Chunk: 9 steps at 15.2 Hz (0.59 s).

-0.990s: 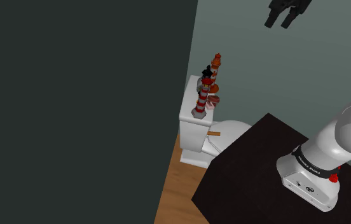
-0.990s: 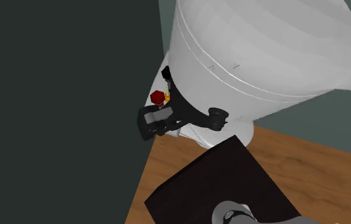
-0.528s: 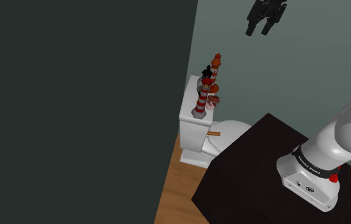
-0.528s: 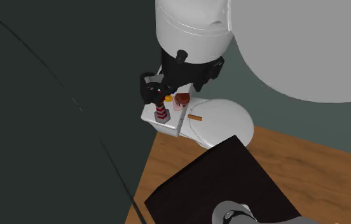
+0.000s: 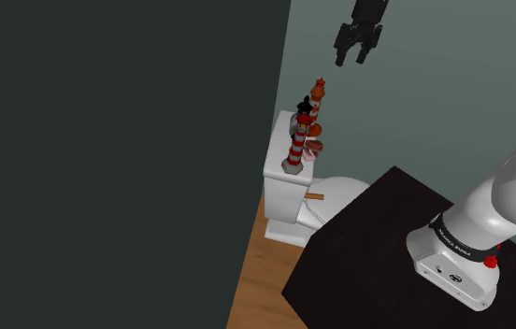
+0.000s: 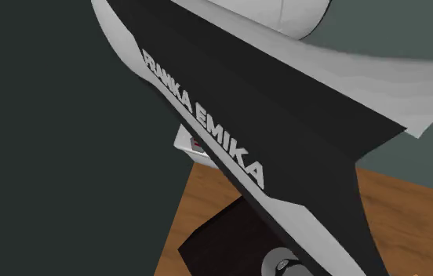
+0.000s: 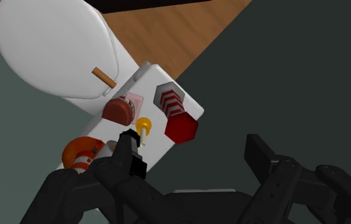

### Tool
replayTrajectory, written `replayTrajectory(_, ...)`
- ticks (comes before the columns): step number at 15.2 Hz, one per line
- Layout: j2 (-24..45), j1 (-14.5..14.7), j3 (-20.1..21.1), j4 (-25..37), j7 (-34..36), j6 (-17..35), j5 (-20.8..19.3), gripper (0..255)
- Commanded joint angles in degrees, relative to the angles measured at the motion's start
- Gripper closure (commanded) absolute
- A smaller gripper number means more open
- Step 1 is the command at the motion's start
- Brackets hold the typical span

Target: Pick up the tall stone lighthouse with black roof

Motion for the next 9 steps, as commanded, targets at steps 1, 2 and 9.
replayTrajectory(1, 4.9, -0.2, -0.5, 2.9, -1.2, 0.8, 0.2, 0)
replayTrajectory(2, 7.2, -0.3, -0.7, 4.3, -1.7, 1.0, 0.3, 0)
replayTrajectory(9, 23.8, -1.6, -1.6, 16.3, -5.2, 1.2, 1.3, 0)
